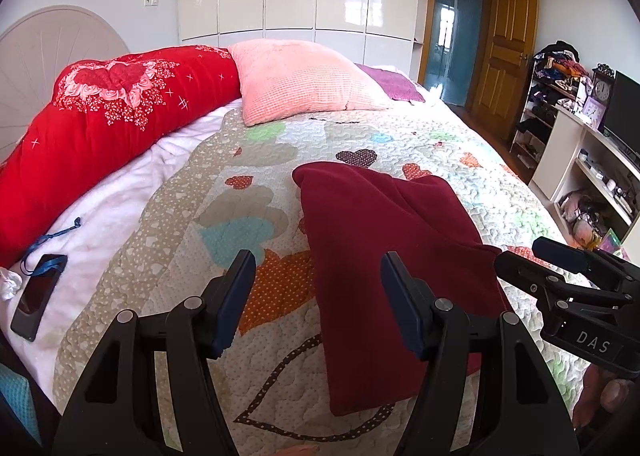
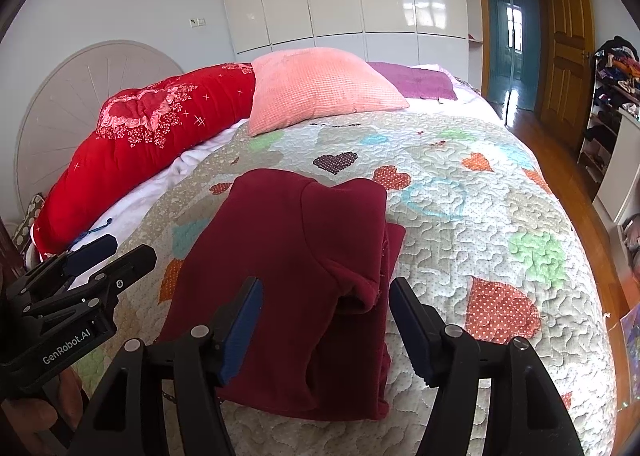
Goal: Fold small clothes
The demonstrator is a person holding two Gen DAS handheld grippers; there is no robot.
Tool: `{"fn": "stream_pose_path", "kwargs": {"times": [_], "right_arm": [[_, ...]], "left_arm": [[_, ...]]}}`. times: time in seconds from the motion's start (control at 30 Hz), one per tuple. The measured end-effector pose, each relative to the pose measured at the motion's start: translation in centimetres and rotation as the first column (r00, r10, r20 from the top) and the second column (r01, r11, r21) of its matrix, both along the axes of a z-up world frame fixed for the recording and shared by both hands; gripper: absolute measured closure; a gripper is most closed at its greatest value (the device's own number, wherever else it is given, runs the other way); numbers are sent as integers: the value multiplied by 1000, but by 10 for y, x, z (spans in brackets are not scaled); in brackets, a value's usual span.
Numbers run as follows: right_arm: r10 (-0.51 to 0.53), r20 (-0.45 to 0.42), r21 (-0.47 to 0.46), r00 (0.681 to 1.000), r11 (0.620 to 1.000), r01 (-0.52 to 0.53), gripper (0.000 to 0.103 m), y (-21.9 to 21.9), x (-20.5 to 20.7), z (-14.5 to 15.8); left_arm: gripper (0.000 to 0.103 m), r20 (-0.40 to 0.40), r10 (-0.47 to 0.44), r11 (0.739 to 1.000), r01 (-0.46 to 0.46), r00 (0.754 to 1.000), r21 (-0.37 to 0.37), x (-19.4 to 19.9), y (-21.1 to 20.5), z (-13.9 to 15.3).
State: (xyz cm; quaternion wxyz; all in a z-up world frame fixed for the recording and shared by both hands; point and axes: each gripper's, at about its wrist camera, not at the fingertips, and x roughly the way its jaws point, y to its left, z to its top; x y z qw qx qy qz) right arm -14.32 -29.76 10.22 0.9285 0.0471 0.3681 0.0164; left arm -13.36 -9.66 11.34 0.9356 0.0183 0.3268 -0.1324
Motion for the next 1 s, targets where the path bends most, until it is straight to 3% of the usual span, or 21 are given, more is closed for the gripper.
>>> {"fn": "stream_pose_path", "kwargs": {"times": [1.0], "right_arm": [[18, -32, 13, 999, 1000, -18, 37, 1, 8, -12]], "left_arm": [[38, -5, 4, 1000, -4, 1000, 4, 6, 4, -8]]}}
